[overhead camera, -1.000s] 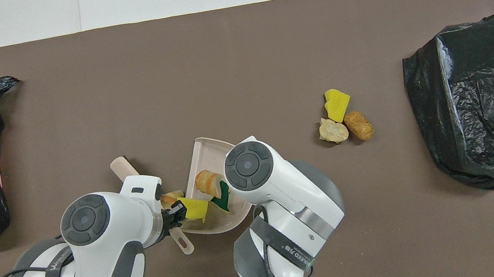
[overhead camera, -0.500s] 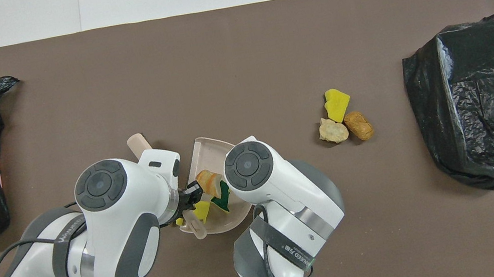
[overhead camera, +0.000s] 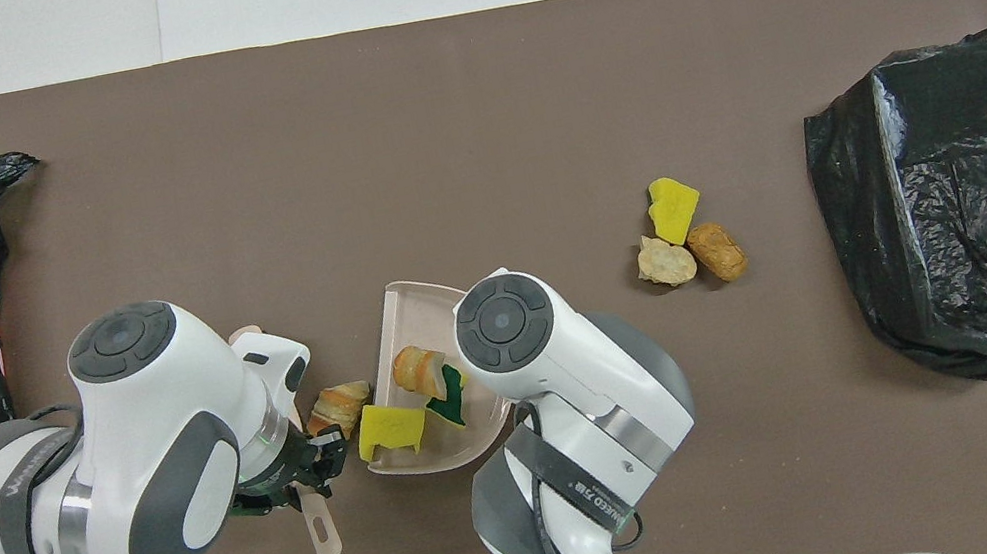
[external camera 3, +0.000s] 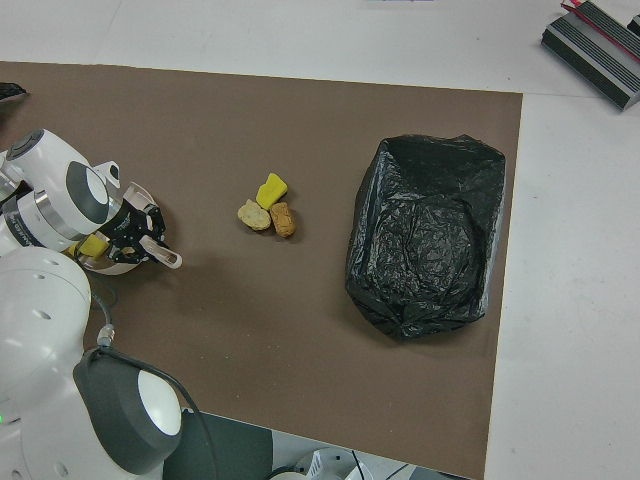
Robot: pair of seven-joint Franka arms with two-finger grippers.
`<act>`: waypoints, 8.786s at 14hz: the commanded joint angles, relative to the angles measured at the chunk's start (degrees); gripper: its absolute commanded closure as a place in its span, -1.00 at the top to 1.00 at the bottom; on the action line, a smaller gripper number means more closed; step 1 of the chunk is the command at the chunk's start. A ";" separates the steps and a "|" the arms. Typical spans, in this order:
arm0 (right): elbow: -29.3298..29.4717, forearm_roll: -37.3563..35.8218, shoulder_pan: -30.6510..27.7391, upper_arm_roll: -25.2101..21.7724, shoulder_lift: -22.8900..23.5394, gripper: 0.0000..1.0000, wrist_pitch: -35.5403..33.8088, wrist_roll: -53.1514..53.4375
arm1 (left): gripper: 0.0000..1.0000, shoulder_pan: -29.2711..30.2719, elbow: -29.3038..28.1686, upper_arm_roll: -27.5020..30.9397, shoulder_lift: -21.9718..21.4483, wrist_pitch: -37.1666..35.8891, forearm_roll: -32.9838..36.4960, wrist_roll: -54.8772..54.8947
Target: Sweep and dump trash in bin
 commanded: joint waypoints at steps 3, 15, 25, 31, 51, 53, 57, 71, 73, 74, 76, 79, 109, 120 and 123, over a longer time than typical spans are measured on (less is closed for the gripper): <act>-0.40 -0.93 -0.86 0.57 -0.13 -1.00 0.40 -1.79 | -1.00 0.06 -9.93 -0.68 -7.20 2.69 1.95 0.19; 1.44 -2.51 -0.95 0.57 -0.04 -1.00 -3.63 -2.14 | -1.00 -10.57 -11.20 -1.20 -5.11 18.18 -10.45 7.14; 1.09 -2.25 -1.03 0.57 -0.13 -1.00 -3.64 -1.71 | -1.00 -4.43 -6.36 0.03 -9.14 13.44 -14.40 17.77; -0.14 -1.46 -2.09 0.57 -0.22 -1.00 -2.76 -0.14 | -1.00 -1.26 -5.56 -0.32 -7.49 13.17 -9.15 23.02; -0.84 3.73 -2.09 0.57 -0.04 -1.00 0.49 2.78 | -1.00 -4.95 -5.30 -1.29 0.26 9.04 -7.53 34.12; -0.84 3.73 -2.09 0.57 -0.04 -1.00 0.49 2.78 | -1.00 -5.65 -5.13 -1.73 0.00 9.04 -8.24 33.77; -0.75 3.73 -2.09 0.57 -0.04 -1.00 0.49 3.56 | -1.00 -5.65 -3.46 -2.52 -1.41 8.25 -9.48 33.59; -0.31 3.81 -5.59 0.57 -2.49 -1.00 1.11 2.69 | -1.00 -3.54 -2.57 -4.80 -9.76 -3.44 -0.34 7.52; -0.31 3.73 -7.09 0.57 -5.03 -1.00 0.67 1.81 | -1.00 -3.63 -2.84 -5.86 -10.20 -3.44 -0.34 1.36; -0.40 3.73 -8.14 0.48 -6.35 -1.00 0.67 1.72 | -1.00 -3.63 -3.10 -6.99 -10.46 -3.44 -0.34 0.12; -0.23 3.64 -11.04 0.48 -8.12 -1.00 0.67 0.33 | -1.00 -4.41 -4.76 -8.14 -11.95 -3.00 -0.34 -2.17; 2.05 2.50 -14.90 0.04 -9.79 -1.00 0.14 -1.27 | -1.00 -10.19 -7.84 -8.23 -13.54 -2.30 -0.60 -7.69; 0.83 -47.75 -55.36 0.22 -11.73 -1.00 2.34 -56.55 | -0.96 -27.36 -15.76 -7.97 -5.10 18.36 -18.88 -7.02; 3.03 -65.79 -39.80 0.13 -11.03 -1.00 -11.46 -48.64 | 1.00 -23.59 -10.94 -7.62 -4.22 18.18 -12.58 -5.61; 3.11 -72.72 -38.21 0.22 -11.03 -1.00 -11.46 -46.10 | 1.00 -19.20 -6.63 -7.53 -4.13 17.65 -2.40 -4.73</act>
